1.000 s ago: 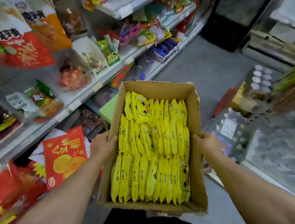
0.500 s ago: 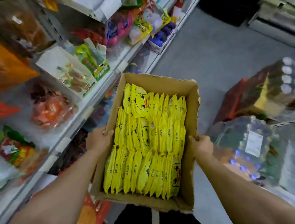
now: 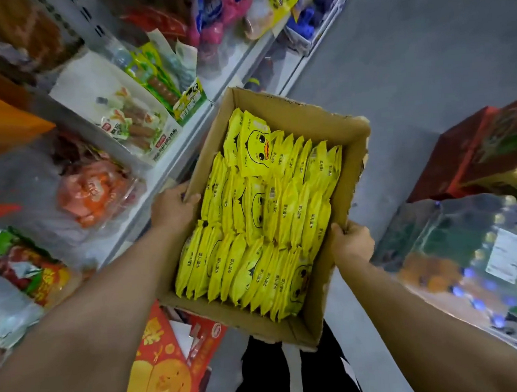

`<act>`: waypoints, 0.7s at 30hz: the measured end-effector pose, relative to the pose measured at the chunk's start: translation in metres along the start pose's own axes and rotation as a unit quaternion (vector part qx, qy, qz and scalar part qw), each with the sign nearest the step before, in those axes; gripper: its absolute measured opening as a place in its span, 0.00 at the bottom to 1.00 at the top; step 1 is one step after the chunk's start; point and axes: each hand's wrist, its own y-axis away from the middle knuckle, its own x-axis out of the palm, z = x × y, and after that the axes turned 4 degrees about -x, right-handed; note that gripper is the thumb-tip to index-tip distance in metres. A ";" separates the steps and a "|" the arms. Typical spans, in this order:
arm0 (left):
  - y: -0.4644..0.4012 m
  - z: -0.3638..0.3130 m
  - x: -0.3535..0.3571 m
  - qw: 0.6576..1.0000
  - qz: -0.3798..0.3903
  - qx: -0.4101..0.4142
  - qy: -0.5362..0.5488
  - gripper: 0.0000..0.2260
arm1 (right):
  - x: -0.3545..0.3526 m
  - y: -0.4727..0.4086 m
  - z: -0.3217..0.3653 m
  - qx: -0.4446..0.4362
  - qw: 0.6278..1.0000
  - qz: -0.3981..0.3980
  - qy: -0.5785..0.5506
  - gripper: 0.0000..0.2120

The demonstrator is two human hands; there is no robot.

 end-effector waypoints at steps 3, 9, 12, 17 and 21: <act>-0.016 0.005 0.000 1.000 0.000 0.014 -0.023 0.15 | 0.013 -0.001 0.000 0.004 1.000 -0.001 0.011 0.11; -0.035 0.002 -0.006 0.999 0.011 0.027 -0.034 0.16 | 0.023 0.009 0.004 0.033 0.999 -0.009 0.009 0.13; -0.041 0.001 -0.008 0.999 0.010 0.028 -0.035 0.18 | 0.028 0.012 0.003 0.044 0.999 -0.023 0.005 0.15; -0.047 0.001 -0.003 0.997 0.012 0.032 -0.065 0.18 | 0.030 0.011 0.004 0.032 0.999 -0.029 0.005 0.14; -0.046 0.000 -0.001 0.998 0.011 0.020 -0.058 0.17 | 0.029 0.011 0.004 0.025 0.999 -0.020 -0.006 0.09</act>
